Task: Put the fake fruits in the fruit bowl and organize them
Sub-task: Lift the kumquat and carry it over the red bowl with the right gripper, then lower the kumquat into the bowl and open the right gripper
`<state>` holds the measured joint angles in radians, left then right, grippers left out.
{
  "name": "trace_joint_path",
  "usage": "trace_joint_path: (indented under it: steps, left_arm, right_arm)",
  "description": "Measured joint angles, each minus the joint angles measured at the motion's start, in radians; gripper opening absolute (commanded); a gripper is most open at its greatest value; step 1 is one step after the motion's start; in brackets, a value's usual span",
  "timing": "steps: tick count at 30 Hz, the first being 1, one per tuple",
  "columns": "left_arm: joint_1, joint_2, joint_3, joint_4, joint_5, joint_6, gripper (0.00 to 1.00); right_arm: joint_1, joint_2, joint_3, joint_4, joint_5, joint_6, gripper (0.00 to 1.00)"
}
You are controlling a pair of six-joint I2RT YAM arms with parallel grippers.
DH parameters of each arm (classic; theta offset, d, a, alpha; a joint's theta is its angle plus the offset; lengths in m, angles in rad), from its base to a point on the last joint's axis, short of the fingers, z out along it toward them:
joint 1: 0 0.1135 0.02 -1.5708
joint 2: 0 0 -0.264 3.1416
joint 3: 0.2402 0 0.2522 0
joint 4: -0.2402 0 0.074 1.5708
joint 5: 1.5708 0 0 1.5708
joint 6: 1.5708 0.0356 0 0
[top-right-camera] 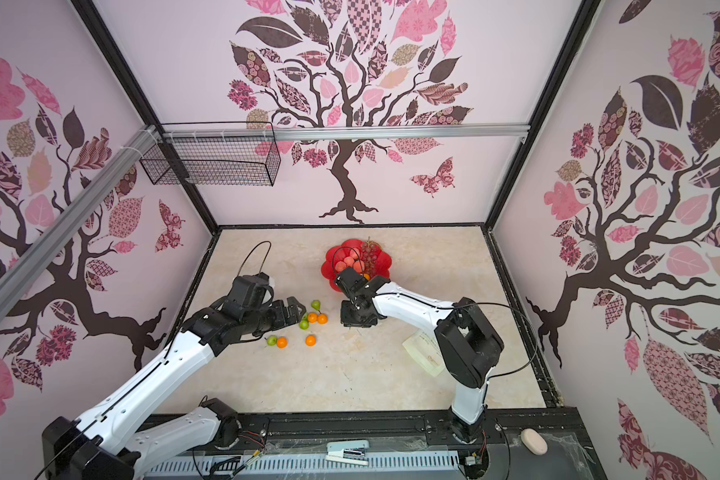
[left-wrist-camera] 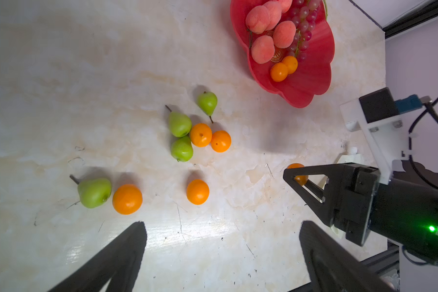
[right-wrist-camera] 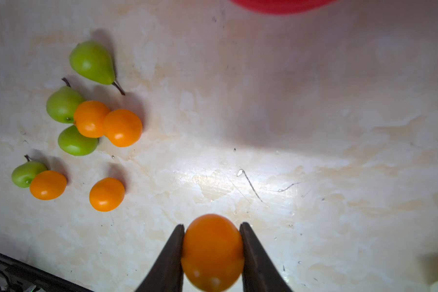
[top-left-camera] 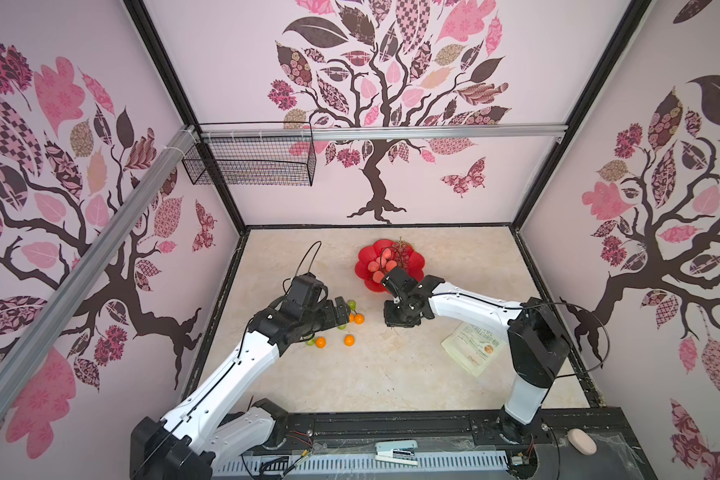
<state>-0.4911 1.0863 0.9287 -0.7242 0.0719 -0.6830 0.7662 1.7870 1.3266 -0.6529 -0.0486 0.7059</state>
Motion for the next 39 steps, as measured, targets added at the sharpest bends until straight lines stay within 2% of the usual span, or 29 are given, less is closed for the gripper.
trace_joint_path:
  steps: [9, 21, 30, 39]
  left_arm:
    - [0.016, 0.227, 0.183, 0.038, 0.078, 0.055, 0.98]
    - [0.027, 0.457, 0.375, 0.106, 0.119, 0.108, 0.99]
    - [0.034, 0.529, 0.401, 0.195, 0.14, 0.159, 0.99]
    - [0.125, 0.546, 0.396, 0.336, 0.296, 0.193, 0.98]
  right_arm:
    - [-0.124, 0.016, 0.139, -0.026, 0.008, -0.066, 0.35]
    - [-0.236, 0.178, 0.366, -0.059, 0.015, -0.129, 0.35]
    - [-0.241, 0.348, 0.544, -0.09, 0.011, -0.162, 0.35]
    - [-0.243, 0.488, 0.716, -0.134, 0.002, -0.187, 0.35]
